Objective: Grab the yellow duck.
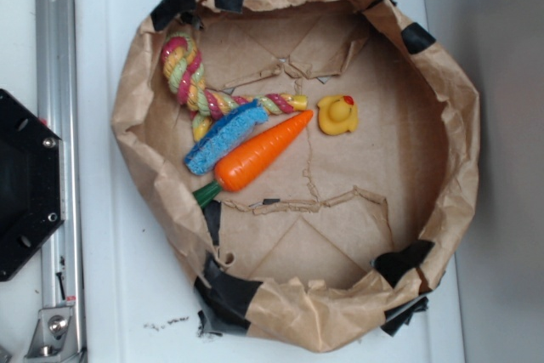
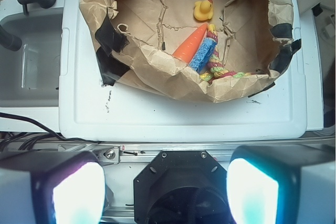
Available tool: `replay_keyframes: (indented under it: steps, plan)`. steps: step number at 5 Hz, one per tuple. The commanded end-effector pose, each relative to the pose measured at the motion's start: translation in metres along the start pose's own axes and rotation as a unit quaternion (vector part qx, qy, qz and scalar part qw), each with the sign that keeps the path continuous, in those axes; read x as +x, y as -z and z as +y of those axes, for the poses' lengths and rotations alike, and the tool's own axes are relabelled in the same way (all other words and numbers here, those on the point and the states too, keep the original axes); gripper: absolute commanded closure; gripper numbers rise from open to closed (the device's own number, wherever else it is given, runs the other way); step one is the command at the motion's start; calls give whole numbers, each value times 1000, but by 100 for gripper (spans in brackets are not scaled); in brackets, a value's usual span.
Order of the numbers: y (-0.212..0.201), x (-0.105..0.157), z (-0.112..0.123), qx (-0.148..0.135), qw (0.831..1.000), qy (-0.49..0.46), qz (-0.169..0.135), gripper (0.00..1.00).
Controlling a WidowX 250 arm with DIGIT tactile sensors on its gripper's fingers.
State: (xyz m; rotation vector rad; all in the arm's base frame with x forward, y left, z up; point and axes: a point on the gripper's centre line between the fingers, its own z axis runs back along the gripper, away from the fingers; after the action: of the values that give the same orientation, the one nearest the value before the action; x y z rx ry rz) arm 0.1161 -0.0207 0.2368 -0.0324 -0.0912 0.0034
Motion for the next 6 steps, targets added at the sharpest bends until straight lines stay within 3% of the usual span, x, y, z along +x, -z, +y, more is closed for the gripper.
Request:
replay_keyframes:
  steps: [1,2,3,4,5,6]
  plan:
    - [0,0,0,0,1000,0,0,0]
    - [22,22,39,42,995,-85,-24,0]
    - [35,55,56,11,994,-105,-22,0]
    - [61,81,60,-46,986,-147,-61,0]
    - [99,103,68,-31,971,-225,-73,0]
    - [132,115,70,-1,941,-319,-115,0]
